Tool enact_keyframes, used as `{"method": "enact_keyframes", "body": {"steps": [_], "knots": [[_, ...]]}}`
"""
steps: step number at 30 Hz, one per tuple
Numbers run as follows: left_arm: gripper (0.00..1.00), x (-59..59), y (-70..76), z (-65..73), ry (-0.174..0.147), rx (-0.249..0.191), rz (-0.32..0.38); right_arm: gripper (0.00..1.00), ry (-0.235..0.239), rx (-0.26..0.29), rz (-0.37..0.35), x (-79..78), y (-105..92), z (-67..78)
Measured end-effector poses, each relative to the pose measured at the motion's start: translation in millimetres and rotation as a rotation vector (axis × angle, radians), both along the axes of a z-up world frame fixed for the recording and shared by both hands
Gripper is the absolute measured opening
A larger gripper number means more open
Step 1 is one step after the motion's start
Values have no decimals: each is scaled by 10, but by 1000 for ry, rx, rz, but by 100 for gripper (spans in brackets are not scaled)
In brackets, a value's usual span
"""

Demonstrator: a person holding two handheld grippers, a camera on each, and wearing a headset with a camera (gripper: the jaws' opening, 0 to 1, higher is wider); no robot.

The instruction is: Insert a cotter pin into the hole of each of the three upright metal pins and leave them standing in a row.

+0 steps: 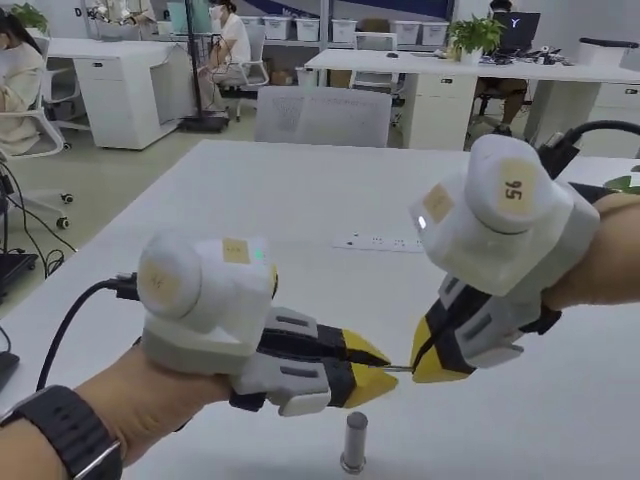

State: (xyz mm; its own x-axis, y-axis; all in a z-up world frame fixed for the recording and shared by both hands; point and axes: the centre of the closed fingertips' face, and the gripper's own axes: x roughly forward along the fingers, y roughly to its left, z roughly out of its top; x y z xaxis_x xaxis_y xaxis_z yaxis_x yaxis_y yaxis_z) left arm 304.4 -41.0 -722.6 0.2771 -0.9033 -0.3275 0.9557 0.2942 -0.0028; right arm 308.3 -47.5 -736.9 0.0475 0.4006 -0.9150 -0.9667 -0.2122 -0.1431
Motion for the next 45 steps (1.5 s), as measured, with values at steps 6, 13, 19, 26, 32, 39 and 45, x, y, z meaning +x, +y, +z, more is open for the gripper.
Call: {"method": "enact_keyframes", "body": {"steps": [6,13,19,26,32,39,45], "knots": [[26,25,16,-27,1,5,32,2,0,3,-3,3,-11,6],[37,29,123,-132,19,29,76,2,-8,-2,-11,20,-45,3],[36,74,207,-449,51,93,134,2,-5,-3,-20,17,-77,-4],[31,158,248,-671,74,138,163,2,-5,-11,-38,57,-132,-27],[30,227,227,-778,79,167,156,2,-5,-28,-68,130,-173,-111],[27,276,184,-897,89,191,142,2,10,-33,-96,179,-214,-178],[21,255,133,-998,77,218,117,2,26,-33,-119,182,-230,-245]]}}
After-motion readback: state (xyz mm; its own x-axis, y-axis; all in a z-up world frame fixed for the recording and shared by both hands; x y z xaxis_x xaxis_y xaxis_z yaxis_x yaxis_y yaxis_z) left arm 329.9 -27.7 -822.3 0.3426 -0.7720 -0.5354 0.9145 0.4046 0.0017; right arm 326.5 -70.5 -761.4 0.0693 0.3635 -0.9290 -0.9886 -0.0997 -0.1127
